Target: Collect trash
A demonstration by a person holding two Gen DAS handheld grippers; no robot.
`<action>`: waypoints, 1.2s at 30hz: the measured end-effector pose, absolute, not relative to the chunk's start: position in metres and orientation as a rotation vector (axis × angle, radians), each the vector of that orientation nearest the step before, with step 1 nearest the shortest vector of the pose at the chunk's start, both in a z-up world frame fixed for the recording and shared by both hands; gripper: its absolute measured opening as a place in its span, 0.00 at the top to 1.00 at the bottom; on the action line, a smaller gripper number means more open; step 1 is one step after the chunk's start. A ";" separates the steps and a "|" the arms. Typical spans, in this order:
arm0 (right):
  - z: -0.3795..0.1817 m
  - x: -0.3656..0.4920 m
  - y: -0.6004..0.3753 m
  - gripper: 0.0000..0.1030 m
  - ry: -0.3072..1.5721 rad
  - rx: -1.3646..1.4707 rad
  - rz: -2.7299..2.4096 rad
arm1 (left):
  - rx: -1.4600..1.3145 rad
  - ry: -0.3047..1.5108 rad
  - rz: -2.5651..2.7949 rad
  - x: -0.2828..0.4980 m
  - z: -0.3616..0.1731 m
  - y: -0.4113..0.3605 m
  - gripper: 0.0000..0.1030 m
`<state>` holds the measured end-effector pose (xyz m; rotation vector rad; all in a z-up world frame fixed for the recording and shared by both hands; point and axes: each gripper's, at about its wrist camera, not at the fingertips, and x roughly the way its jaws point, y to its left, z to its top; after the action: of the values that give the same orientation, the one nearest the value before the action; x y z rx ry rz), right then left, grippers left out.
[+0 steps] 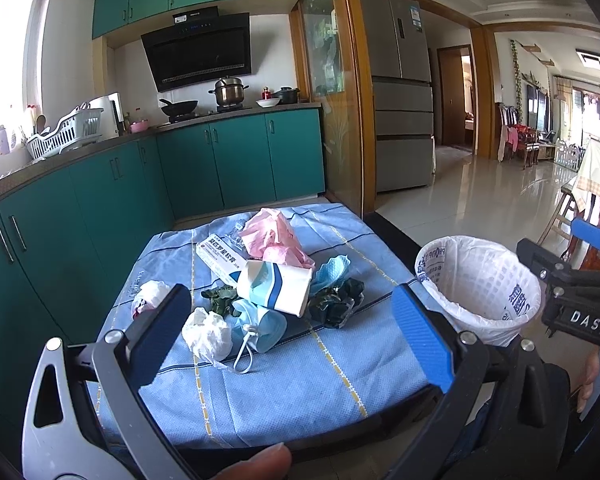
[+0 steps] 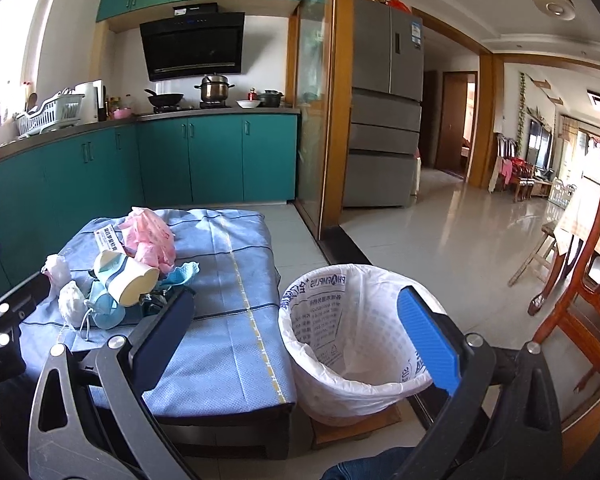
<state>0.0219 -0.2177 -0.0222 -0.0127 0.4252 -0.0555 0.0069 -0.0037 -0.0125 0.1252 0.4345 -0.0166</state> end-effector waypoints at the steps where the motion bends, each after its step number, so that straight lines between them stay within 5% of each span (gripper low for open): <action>1: -0.022 0.022 -0.218 0.03 0.426 -0.012 -0.059 | 0.130 0.441 -0.012 0.009 -0.013 -0.005 0.03; 36: -0.017 0.018 -0.219 0.03 0.420 -0.015 -0.057 | 0.131 0.446 -0.009 0.011 -0.013 -0.006 0.03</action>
<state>0.0180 -0.2186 -0.0170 -0.0149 0.4201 -0.0571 0.0115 -0.0059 -0.0127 0.1312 0.4463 -0.0091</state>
